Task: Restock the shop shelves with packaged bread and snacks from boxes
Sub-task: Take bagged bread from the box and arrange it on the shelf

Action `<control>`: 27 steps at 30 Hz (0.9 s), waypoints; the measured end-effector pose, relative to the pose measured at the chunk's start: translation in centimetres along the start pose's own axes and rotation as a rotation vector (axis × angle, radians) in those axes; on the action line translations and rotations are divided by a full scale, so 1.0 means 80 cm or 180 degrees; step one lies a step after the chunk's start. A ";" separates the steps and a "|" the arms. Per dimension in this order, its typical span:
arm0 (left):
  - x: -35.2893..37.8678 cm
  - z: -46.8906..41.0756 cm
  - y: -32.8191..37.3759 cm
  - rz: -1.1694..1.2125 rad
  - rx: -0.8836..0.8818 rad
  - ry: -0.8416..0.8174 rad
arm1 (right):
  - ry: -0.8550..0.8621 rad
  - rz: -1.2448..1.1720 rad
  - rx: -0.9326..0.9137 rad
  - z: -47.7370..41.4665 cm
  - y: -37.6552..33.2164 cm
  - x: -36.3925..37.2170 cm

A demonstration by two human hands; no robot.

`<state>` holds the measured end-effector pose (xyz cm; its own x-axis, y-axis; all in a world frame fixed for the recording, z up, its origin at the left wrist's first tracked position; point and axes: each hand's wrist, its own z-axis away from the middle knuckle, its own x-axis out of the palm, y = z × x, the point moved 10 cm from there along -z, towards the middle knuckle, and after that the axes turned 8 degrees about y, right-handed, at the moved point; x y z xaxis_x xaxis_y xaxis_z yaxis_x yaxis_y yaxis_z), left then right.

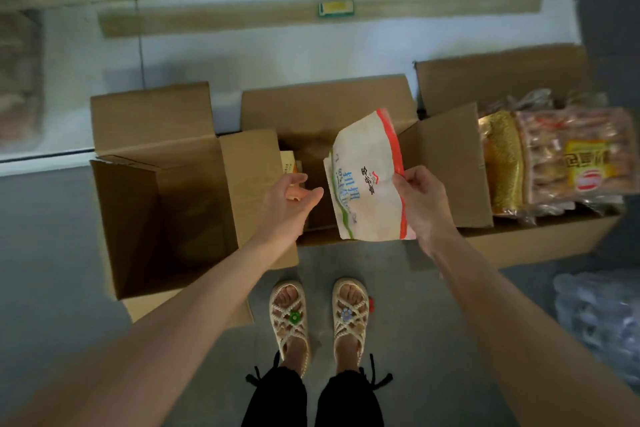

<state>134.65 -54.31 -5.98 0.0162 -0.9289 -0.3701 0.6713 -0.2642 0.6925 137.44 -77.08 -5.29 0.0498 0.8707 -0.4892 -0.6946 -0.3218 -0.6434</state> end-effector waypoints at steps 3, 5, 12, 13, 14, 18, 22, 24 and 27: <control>-0.022 0.033 0.071 -0.0018 0.0277 0.0074 | -0.0074 -0.0047 -0.0256 0.036 -0.061 -0.043; -0.038 0.057 0.115 0.0018 0.0400 0.0119 | -0.0120 -0.0135 -0.0377 0.061 -0.098 -0.071; -0.100 0.159 0.276 0.0422 0.0891 0.0261 | -0.0205 -0.0293 -0.0934 0.179 -0.251 -0.180; -0.114 0.176 0.310 0.0441 0.1043 0.0289 | -0.0220 -0.0360 -0.0977 0.200 -0.279 -0.200; -0.127 0.202 0.343 0.0441 0.1217 0.0265 | -0.0220 -0.0383 -0.1047 0.226 -0.307 -0.222; -0.175 0.275 0.463 0.0571 0.1799 0.0046 | -0.0270 -0.0393 -0.1642 0.318 -0.421 -0.292; -0.221 0.345 0.564 0.0699 0.2125 -0.0333 | -0.0463 -0.0268 -0.2221 0.413 -0.520 -0.346; -0.241 0.384 0.607 0.0757 0.2301 -0.0521 | -0.0445 -0.0167 -0.2449 0.451 -0.558 -0.372; -0.273 0.434 0.664 0.0734 0.2600 -0.0639 | -0.0374 -0.0171 -0.2719 0.502 -0.610 -0.412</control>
<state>144.20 -57.05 60.39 -0.0964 -0.9900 -0.1031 -0.0753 -0.0960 0.9925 140.87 -75.11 65.90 -0.0403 0.9104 -0.4117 0.0865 -0.4073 -0.9092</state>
